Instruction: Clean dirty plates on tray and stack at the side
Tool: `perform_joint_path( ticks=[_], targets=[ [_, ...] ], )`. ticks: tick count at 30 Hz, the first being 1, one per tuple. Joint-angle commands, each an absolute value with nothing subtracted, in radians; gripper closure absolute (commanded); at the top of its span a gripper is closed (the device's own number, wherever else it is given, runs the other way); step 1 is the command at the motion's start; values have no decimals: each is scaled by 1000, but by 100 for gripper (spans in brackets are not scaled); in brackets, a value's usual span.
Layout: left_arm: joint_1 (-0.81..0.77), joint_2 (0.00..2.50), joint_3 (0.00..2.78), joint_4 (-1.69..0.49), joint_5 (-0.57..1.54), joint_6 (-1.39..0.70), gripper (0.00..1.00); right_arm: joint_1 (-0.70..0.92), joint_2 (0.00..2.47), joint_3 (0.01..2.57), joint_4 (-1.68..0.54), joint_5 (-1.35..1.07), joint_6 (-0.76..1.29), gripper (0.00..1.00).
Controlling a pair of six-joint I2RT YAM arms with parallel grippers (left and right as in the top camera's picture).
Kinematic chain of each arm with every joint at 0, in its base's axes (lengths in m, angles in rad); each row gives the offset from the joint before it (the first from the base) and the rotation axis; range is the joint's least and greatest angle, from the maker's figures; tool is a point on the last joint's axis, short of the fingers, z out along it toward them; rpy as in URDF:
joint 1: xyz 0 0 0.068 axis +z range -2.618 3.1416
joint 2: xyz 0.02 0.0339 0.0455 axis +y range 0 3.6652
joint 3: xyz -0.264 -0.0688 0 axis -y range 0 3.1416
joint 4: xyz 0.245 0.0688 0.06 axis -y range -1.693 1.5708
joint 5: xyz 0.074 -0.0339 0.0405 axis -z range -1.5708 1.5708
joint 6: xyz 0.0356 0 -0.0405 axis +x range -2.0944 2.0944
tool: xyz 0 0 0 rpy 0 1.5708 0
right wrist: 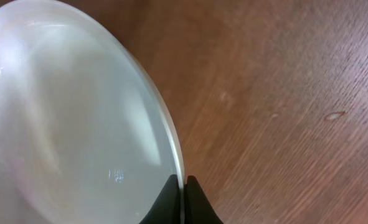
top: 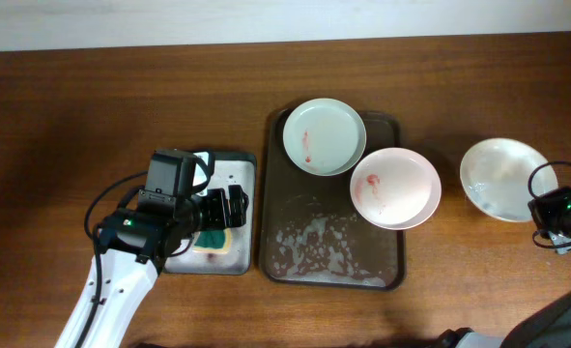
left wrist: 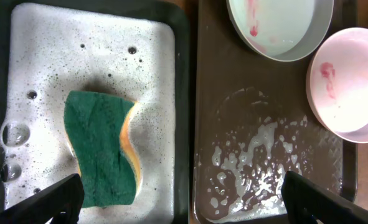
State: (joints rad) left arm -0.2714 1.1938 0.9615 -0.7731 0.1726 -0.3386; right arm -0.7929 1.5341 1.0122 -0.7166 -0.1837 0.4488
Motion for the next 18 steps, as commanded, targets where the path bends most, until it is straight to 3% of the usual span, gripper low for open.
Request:
perform_joint_path(
  ticks=[1,2,3,5,8,11,17,18],
  targets=[
    [-266,1192,979,-772,176,-323,1,-805,1624,1028,-701,-184,448,86],
    [-266,1192,979,-772,176,-323,1,-804,1624,1029,-687,-204,435,48],
    [-266,1192,979,-772,176,-323,1,-804,1613,1034,-674,-254,399,38],
    [-266,1192,979,-772,176,-323,1,-779,1572,1044,-645,-431,316,32],
    [-266,1192,979,-772,176,-323,0,-624,1504,1046,-685,-538,186,33],
    [-266,1192,979,-772,176,-323,1,-402,1522,1034,-731,-229,165,46],
    [-266,1192,979,-772,176,-323,1,-156,1647,1032,-630,65,166,47],
    [-266,1192,979,-772,176,-323,1,-147,1673,1032,-619,35,165,61]
  ],
)
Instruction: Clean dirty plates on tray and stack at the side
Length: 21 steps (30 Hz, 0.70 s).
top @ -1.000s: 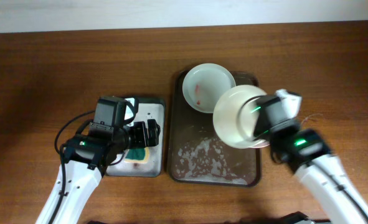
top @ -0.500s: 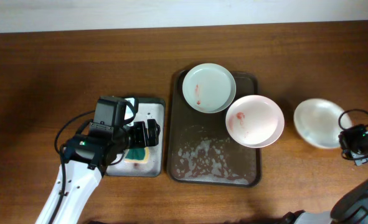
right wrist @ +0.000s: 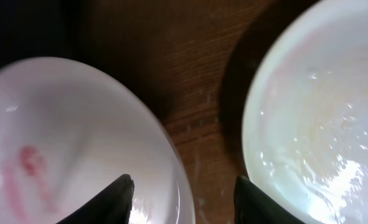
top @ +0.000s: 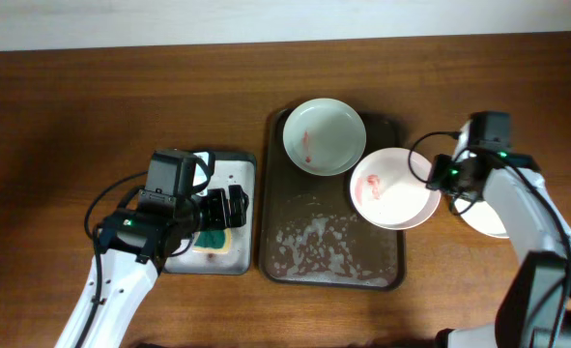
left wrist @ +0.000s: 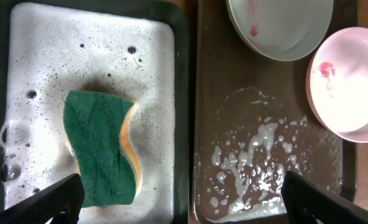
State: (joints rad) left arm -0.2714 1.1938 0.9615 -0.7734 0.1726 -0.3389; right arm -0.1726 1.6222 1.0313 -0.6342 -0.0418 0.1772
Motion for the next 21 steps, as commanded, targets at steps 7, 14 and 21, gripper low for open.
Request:
perform_joint_path(
  ticks=[7,14,21],
  targets=[
    [-266,1192,979,-772,176,-323,1,-144,1633,1033,-745,-25,221,96],
    [-266,1192,979,-772,176,-323,1,61,1385,1030,-1015,-121,222,96],
    [-266,1192,979,-775,187,-324,1,290,1442,898,-827,-121,387,82]
  ],
)
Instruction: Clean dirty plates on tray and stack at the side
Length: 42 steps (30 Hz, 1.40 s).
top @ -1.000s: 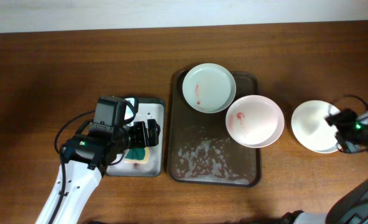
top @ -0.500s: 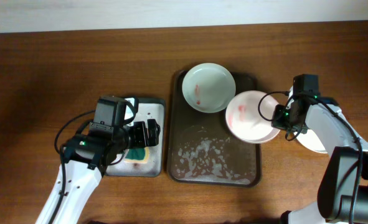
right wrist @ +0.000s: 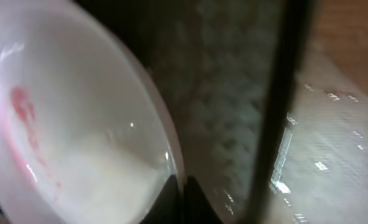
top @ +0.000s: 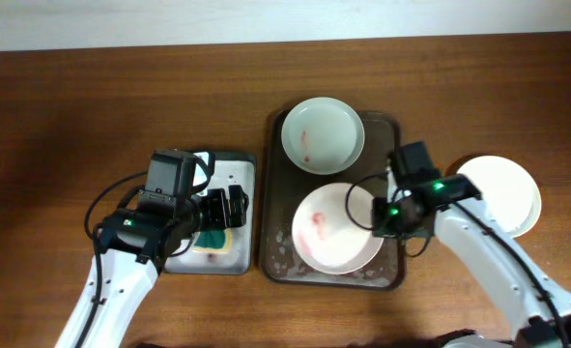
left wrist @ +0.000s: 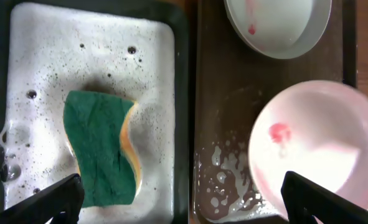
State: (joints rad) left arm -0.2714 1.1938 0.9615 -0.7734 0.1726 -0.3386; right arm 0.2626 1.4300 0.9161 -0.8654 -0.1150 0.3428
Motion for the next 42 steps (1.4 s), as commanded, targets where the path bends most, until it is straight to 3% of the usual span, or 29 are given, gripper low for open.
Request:
perform_joint_path(
  ticks=[1,3,7,10,11,14,15,17,18,22,24,25,26,28,30,32,34,36,37,39,42],
  targets=[
    [-266,1192,979,-779,216,-323,1,294,1437,901,-814,-121,374,66],
    [-266,1194,978,-820,223,-323,1,295,1387,929,-833,-136,318,55],
    [-266,1239,931,-824,81,-323,0,295,1192,943,-852,-185,284,50],
    [-266,1332,838,-724,-23,-324,13,295,1044,943,-884,-188,284,50],
    [-266,1407,801,-666,17,-330,30,295,1019,943,-894,-188,284,50],
    [-266,1538,785,-665,56,-377,41,295,1028,943,-916,-187,284,50],
    [-266,1577,785,-657,65,-377,51,294,1035,943,-916,-188,285,50],
    [-266,1647,785,-638,115,-377,93,295,1056,943,-911,-188,285,50],
    [-266,1677,785,-628,120,-377,100,294,1071,943,-910,-188,285,50],
    [-263,1636,853,-677,120,-365,100,294,1103,943,-912,-187,284,51],
    [-263,1578,928,-758,116,-322,83,294,1102,943,-909,-181,285,51],
    [-263,1551,957,-787,115,-298,64,294,1102,943,-909,-180,285,51],
    [-263,1523,972,-797,103,-289,53,294,1102,943,-910,-180,284,51],
    [-263,1512,970,-797,48,-289,43,294,1102,943,-912,-180,284,51],
    [-263,1522,948,-778,-20,-290,42,294,1102,943,-912,-180,284,51],
    [-264,1543,898,-697,-22,-290,44,294,1102,943,-913,-176,285,51],
    [-268,1576,842,-617,-10,-296,59,294,1102,942,-921,-173,284,51],
    [-268,1622,810,-579,3,-302,64,294,1102,942,-929,-173,284,51],
    [-268,1644,805,-570,4,-301,71,294,1102,942,-931,-172,284,51],
    [-267,1663,806,-569,4,-300,100,294,1103,942,-931,-172,284,51],
    [-265,1640,849,-600,62,-266,100,294,1118,941,-930,-116,284,55]
  ],
)
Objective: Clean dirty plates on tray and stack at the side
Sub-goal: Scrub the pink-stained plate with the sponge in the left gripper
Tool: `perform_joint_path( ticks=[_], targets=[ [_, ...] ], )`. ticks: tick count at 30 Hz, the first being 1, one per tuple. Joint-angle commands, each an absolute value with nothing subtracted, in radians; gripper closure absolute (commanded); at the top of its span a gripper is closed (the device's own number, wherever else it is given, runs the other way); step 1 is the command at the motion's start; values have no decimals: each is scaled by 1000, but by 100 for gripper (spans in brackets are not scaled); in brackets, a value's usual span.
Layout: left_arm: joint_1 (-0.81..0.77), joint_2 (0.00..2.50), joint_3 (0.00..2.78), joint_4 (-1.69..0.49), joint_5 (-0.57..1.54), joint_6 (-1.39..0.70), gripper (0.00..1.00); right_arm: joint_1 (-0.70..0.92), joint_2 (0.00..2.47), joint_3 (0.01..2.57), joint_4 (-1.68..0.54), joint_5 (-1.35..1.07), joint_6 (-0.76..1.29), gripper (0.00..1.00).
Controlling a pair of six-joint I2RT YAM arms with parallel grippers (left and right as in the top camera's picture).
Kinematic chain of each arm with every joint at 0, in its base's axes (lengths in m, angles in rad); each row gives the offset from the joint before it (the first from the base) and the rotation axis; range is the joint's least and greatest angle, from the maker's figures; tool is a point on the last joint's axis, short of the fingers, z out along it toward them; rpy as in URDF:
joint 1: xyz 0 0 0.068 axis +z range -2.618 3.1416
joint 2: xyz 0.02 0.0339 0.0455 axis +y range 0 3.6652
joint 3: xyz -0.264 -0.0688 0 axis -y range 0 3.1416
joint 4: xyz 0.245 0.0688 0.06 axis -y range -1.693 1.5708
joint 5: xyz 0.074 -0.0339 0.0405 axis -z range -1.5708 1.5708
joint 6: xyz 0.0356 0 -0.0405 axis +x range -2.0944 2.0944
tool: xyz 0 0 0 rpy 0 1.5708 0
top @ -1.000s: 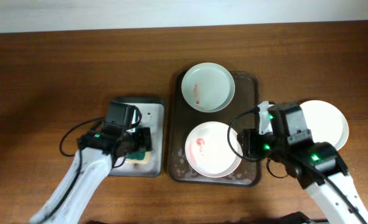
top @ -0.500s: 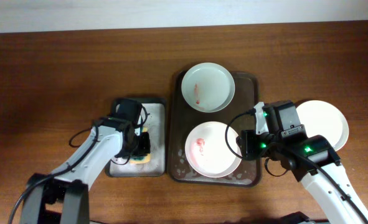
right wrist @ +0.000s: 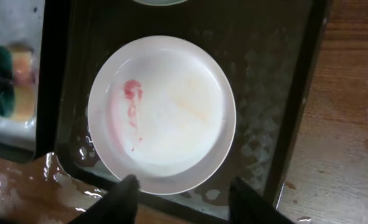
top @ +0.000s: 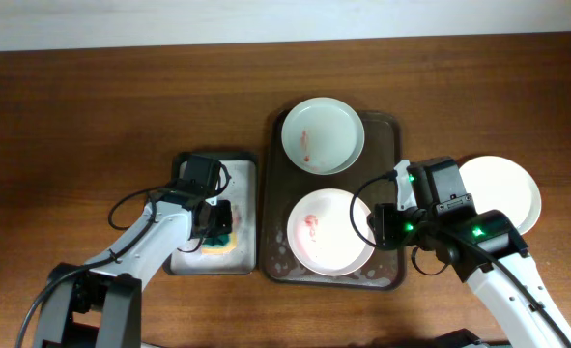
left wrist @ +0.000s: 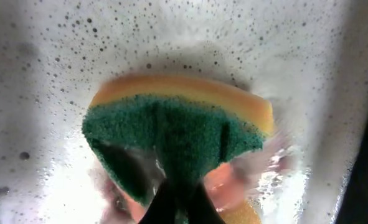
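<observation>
A pink plate (top: 330, 230) with a red smear lies flat in the front half of the brown tray (top: 269, 193); in the right wrist view the plate (right wrist: 162, 112) fills the middle. A pale green plate (top: 324, 135), also smeared, sits in the tray's back half. My right gripper (right wrist: 184, 190) hangs open over the pink plate's near rim, holding nothing. My left gripper (left wrist: 176, 183) is shut on the green and yellow sponge (left wrist: 171, 124) in the foamy soap tray (top: 248, 184). A clean white plate (top: 502, 193) rests on the table at the right.
The soap tray stands directly left of the brown tray, their rims almost touching. Foam and water lie on the brown tray's floor (right wrist: 264, 124). Water is spilled on the wood in front of the trays (right wrist: 22, 186). Bare wood lies behind and to the far left.
My right gripper has let go of the pink plate and now hangs open above its rim. My left gripper has dropped into the soap tray and shut on the sponge.
First my right gripper was shut on the white plate's rim at the right of the table. Then it was open beside the pink plate at the tray's right edge. Later it held that plate in the tray's front half, where the plate now lies released.
</observation>
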State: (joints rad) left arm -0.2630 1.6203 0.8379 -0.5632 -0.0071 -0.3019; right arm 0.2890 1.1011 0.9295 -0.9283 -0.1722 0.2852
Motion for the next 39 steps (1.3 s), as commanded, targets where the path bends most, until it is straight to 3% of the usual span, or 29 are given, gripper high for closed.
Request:
perform_joint_path(
  ticks=[1,6,12,16,25,31,35,39],
  targets=[
    [-266,1623,886,-633,87,-251,100,294,1139,941,-931,-73,284,59],
    [-269,1510,1097,-822,192,-207,100,293,1367,941,-888,-39,285,69],
    [-366,1477,1114,-819,293,-207,100,253,1655,941,-787,-43,294,72],
    [-460,1502,1113,-764,293,-208,100,214,1770,941,-789,-172,291,95],
    [-665,1781,1113,-476,319,-303,100,215,1781,940,-762,-173,284,96],
    [-679,2038,1114,-260,378,-434,100,216,1781,940,-770,-173,284,96],
    [-671,2066,1136,-432,130,-444,100,216,1781,940,-781,-173,284,96],
    [-654,2066,1343,-816,-271,-459,100,215,1781,940,-781,-173,285,96]
  ],
)
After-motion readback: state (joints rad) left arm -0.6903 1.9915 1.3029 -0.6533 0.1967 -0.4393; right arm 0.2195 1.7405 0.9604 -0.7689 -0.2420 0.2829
